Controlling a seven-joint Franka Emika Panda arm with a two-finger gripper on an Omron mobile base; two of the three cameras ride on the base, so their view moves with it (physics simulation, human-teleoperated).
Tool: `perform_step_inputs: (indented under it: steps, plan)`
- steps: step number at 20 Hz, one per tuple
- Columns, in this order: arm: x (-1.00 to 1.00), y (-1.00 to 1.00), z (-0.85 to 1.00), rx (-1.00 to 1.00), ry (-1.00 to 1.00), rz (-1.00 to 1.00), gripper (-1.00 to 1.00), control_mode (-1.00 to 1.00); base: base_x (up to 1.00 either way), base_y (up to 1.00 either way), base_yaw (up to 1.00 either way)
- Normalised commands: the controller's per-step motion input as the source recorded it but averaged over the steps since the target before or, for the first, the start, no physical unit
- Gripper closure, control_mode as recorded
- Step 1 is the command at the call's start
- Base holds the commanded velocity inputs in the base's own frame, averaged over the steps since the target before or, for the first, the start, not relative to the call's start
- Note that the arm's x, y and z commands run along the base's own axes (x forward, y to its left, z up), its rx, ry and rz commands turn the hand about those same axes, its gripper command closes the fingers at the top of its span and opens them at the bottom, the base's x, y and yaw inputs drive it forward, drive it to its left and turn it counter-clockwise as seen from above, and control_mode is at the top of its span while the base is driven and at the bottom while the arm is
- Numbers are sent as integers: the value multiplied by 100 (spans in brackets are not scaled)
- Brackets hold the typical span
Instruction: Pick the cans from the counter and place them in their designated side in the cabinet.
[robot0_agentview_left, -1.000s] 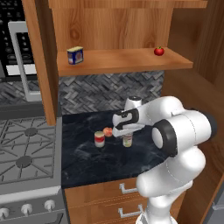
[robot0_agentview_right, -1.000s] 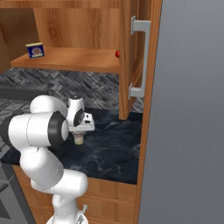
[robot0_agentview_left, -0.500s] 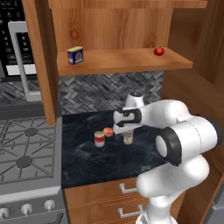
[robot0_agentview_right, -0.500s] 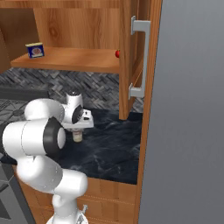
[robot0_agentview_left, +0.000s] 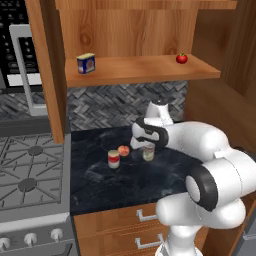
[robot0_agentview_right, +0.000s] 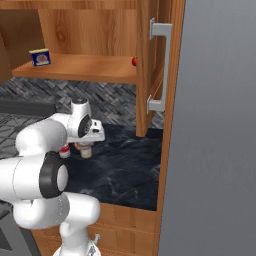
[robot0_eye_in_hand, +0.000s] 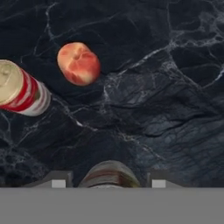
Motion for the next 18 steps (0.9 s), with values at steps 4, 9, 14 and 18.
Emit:
perform_step_inputs:
  steps: [4,9,14,18]
  plan:
    - [-28,0,41,0,-4,1,100,-100,0,0,0]
    - [-28,-1,42,0,-6,3,100,-100,0,0,0]
    - [-33,-2,38,0,-7,3,100,-100,0,0,0]
    - [-41,-4,34,0,-8,2,100,-100,0,0,0]
